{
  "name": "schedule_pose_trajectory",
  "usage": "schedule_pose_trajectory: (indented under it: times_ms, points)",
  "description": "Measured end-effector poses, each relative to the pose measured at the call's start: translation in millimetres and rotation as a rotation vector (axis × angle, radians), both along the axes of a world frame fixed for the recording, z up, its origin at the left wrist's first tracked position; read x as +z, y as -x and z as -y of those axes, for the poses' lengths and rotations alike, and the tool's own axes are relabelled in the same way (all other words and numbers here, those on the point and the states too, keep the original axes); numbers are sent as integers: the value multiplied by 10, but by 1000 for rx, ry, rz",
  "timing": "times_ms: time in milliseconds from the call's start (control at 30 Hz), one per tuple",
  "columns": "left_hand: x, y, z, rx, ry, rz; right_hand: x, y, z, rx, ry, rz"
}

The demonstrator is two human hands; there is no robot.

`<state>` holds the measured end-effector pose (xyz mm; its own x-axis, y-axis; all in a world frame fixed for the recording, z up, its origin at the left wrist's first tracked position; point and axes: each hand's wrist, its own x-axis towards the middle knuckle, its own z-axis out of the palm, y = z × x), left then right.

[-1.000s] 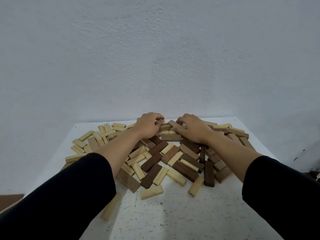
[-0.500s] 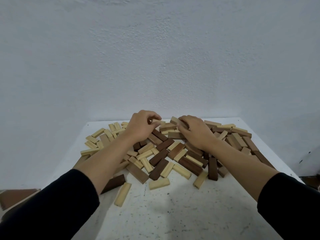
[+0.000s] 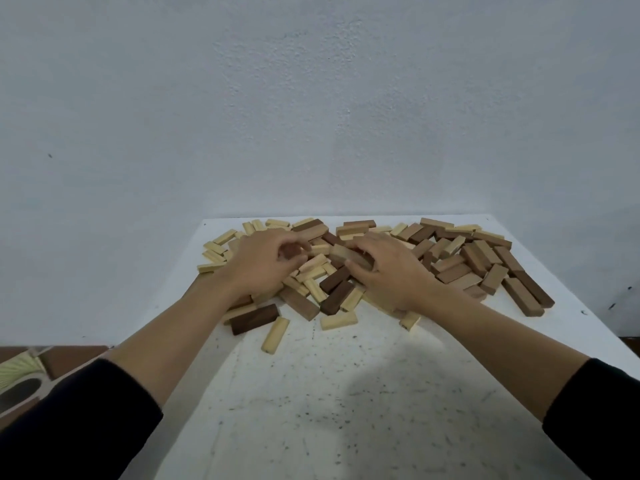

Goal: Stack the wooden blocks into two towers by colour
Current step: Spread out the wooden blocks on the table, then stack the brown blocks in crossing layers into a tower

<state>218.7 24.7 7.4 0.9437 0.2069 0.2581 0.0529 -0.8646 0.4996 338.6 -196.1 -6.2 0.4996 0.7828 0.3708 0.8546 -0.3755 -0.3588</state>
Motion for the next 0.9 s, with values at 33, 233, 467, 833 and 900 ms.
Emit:
schedule_pose_trajectory:
  times_ms: [33, 233, 467, 833, 900]
  points:
    - [10, 111, -11, 4, 14, 7, 9, 87, -6, 28, -22, -2]
    - [-20, 912, -77, 10, -19, 50, 132, 760, 11, 253, 29, -75]
    - [-370, 1414, -93, 18, -218, 31, 20, 1291, -6, 484, 151, -51]
    - [-414, 1447, -151, 109, -188, 105, -158, 1345, -175, 404, 262, 171]
    - [-405, 1460, -144, 98, -159, 68, -134, 1302, -211, 356, 282, 114]
